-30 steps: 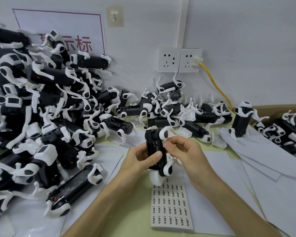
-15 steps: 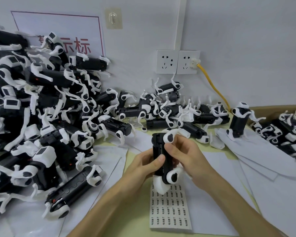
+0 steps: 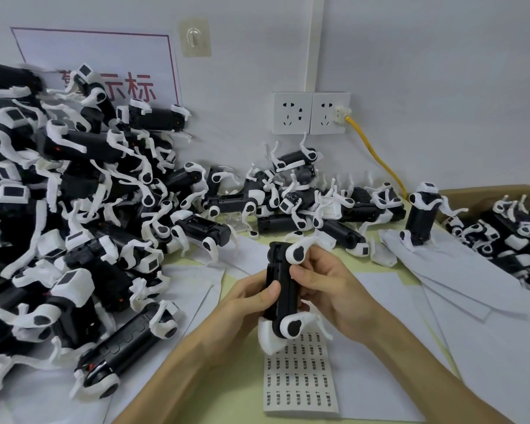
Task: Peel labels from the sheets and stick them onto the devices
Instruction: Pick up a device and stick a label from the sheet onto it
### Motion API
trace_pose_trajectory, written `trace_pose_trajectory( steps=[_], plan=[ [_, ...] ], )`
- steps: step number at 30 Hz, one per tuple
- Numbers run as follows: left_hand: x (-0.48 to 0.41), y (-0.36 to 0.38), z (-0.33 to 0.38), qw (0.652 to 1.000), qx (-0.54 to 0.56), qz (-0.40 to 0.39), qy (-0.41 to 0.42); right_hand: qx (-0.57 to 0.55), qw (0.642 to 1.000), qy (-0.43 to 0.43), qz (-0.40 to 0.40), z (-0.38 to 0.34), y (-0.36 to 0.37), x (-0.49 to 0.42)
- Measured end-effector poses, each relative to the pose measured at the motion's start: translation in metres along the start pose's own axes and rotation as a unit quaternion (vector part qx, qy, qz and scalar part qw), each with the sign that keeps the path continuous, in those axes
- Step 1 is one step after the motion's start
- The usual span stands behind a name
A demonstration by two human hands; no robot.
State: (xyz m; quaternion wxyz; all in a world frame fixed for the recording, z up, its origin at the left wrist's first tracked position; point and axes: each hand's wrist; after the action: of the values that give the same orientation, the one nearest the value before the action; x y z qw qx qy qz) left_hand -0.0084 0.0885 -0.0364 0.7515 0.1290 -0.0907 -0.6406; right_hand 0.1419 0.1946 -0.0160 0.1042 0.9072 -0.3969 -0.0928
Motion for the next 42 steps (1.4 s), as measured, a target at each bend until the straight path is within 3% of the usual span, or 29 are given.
trace_pose_trajectory(
  steps=[8, 12, 15, 18, 21, 24, 26, 28, 29, 31, 33, 34, 35, 38, 40, 42],
  plan=[
    [-0.002, -0.004, -0.002, 0.999, 0.044, -0.008, -0.015, -0.118, 0.992, 0.031, 0.044, 0.014, 0.004, -0.004],
    [-0.006, -0.003, -0.006, 0.993, 0.079, 0.084, -0.039, 0.047, 0.984, -0.053, 0.16, 0.02, -0.001, -0.01],
    [-0.009, -0.012, 0.0, 0.983, 0.097, 0.15, -0.051, 0.095, 0.965, -0.099, 0.224, 0.01, -0.014, -0.012],
    [-0.013, -0.02, 0.002, 0.987, 0.073, 0.134, -0.05, 0.212, 0.959, -0.148, 0.116, -0.002, -0.029, -0.012],
    [-0.012, -0.024, -0.004, 0.986, 0.034, 0.095, -0.133, 0.313, 0.936, -0.157, -0.024, -0.006, -0.031, -0.01],
    [-0.02, -0.032, -0.007, 0.978, 0.041, 0.085, -0.188, 0.377, 0.912, -0.155, -0.042, -0.005, -0.032, -0.009],
    [-0.028, -0.025, 0.004, 0.973, 0.118, 0.006, -0.2, 0.372, 0.916, -0.145, -0.033, -0.009, -0.036, -0.009],
    [-0.028, -0.018, 0.011, 0.985, 0.127, -0.041, -0.112, 0.324, 0.937, -0.133, -0.011, -0.017, -0.044, -0.011],
    [-0.03, -0.021, 0.008, 0.991, 0.09, -0.014, -0.097, 0.262, 0.956, -0.129, 0.015, -0.023, -0.047, -0.012],
    [-0.034, -0.033, -0.006, 0.982, 0.044, 0.145, -0.113, 0.032, 0.989, -0.12, 0.075, -0.038, -0.056, -0.012],
    [-0.025, -0.036, -0.014, 0.977, 0.053, 0.18, -0.098, -0.262, 0.953, -0.112, 0.105, -0.051, -0.071, -0.01],
    [-0.027, -0.034, -0.013, 0.978, 0.051, 0.176, -0.102, -0.342, 0.925, -0.116, 0.116, -0.054, -0.081, -0.009],
    [-0.025, -0.031, -0.013, 0.977, 0.044, 0.183, -0.101, -0.35, 0.92, -0.116, 0.131, -0.055, -0.086, -0.01],
    [-0.026, -0.025, -0.009, 0.977, 0.024, 0.188, -0.095, -0.12, 0.954, -0.067, 0.265, -0.039, -0.08, -0.02],
    [-0.024, -0.025, -0.009, 0.977, 0.017, 0.194, -0.088, 0.031, 0.931, -0.07, 0.358, -0.027, -0.068, -0.023],
    [-0.025, -0.025, -0.009, 0.975, 0.017, 0.202, -0.091, 0.184, 0.869, -0.17, 0.427, -0.021, -0.066, -0.022]
  ],
)
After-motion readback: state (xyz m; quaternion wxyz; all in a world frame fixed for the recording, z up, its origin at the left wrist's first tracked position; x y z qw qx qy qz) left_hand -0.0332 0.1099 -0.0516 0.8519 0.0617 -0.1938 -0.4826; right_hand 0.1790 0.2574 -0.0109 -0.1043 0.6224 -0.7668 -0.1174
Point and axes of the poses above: each hand's wrist, its own x-axis away from the middle knuckle, its own y-axis out of the palm, z = x × y, and after that the axes turned 11 degrees about z, right-handed
